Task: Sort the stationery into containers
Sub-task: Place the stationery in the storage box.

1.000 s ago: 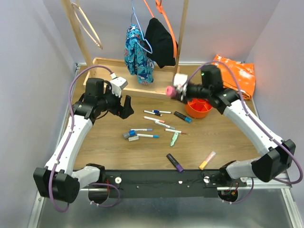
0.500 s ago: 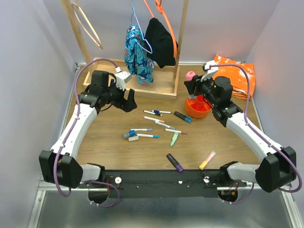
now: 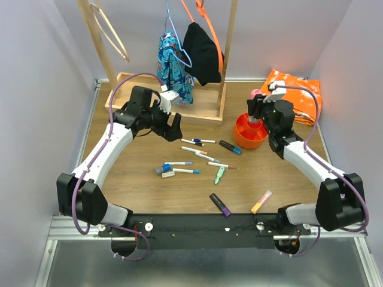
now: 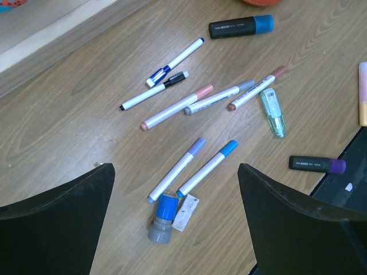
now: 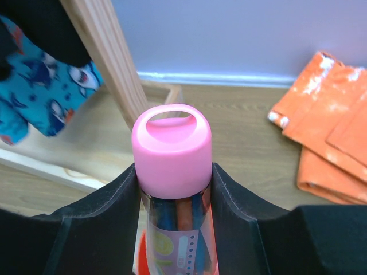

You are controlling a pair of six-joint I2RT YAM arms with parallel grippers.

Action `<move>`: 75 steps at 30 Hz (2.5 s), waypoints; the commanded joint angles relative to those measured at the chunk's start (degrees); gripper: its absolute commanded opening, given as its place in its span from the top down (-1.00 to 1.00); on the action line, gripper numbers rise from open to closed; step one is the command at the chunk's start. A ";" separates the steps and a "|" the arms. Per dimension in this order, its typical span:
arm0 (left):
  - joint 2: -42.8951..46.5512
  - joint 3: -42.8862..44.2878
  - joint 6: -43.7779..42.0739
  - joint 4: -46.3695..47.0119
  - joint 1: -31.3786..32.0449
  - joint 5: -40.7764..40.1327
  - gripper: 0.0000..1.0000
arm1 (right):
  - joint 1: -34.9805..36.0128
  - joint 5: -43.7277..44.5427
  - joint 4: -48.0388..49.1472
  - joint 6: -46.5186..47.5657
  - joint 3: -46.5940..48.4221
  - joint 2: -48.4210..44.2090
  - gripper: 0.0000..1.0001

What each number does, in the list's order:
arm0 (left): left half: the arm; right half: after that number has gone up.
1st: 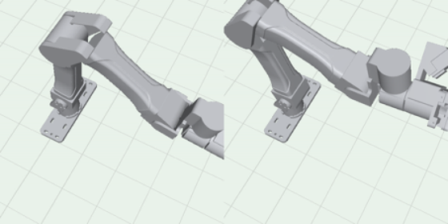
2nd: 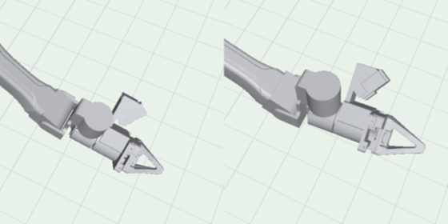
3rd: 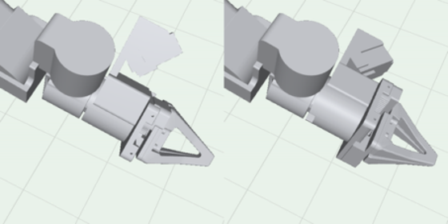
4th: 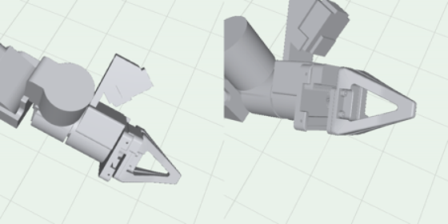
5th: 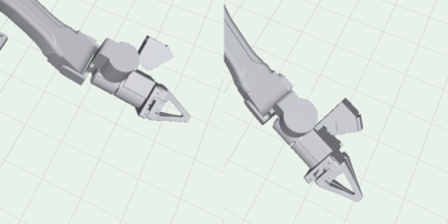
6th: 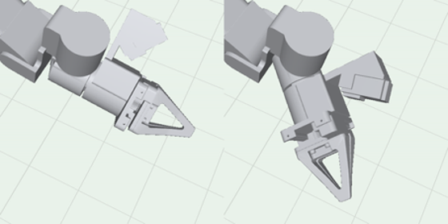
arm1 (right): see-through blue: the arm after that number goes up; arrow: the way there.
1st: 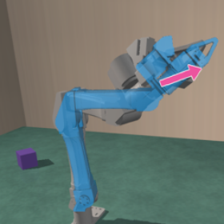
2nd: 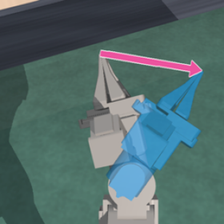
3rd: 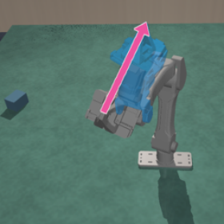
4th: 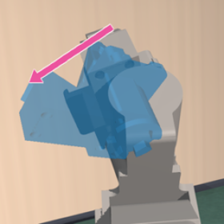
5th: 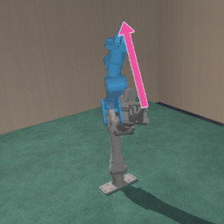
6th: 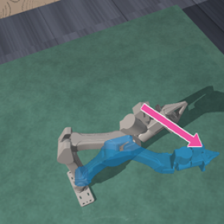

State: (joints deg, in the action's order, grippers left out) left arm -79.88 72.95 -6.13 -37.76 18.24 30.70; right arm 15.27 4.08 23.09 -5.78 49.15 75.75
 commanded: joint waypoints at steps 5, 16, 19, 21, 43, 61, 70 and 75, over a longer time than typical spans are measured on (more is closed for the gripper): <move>-2.83 4.57 0.68 0.84 1.01 0.06 -0.94 | -1.64 2.08 7.76 0.51 -5.28 1.86 0.99; -3.97 4.40 0.77 1.19 2.24 0.15 -0.94 | -4.54 1.20 11.27 -0.37 -6.87 4.41 0.99; -4.41 4.48 0.77 1.28 2.68 -0.11 -0.94 | -4.90 0.15 12.33 -0.55 -6.87 5.99 0.99; -4.67 4.66 0.59 1.11 2.94 -0.37 -0.94 | -4.90 -0.65 12.68 -0.81 -6.52 6.78 0.99; -4.41 4.75 -0.64 1.28 4.79 -1.17 -0.94 | -4.81 -1.79 5.21 -3.45 -10.12 -0.59 0.10; -3.44 3.52 -1.78 0.14 5.05 -2.05 -0.94 | -5.07 -1.97 14.17 -1.95 -14.08 0.72 0.68; -5.64 6.06 -2.92 -0.12 6.28 -3.19 -0.95 | -5.16 -3.64 11.81 -3.44 -13.55 0.72 -0.28; -6.60 6.51 -3.10 0.14 6.81 -3.19 -0.95 | -5.16 -3.72 10.22 -2.48 -13.02 0.02 -0.61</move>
State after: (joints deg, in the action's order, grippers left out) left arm -85.62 77.69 -8.32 -37.45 24.40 28.67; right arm 10.39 1.15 33.69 -8.93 35.51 76.69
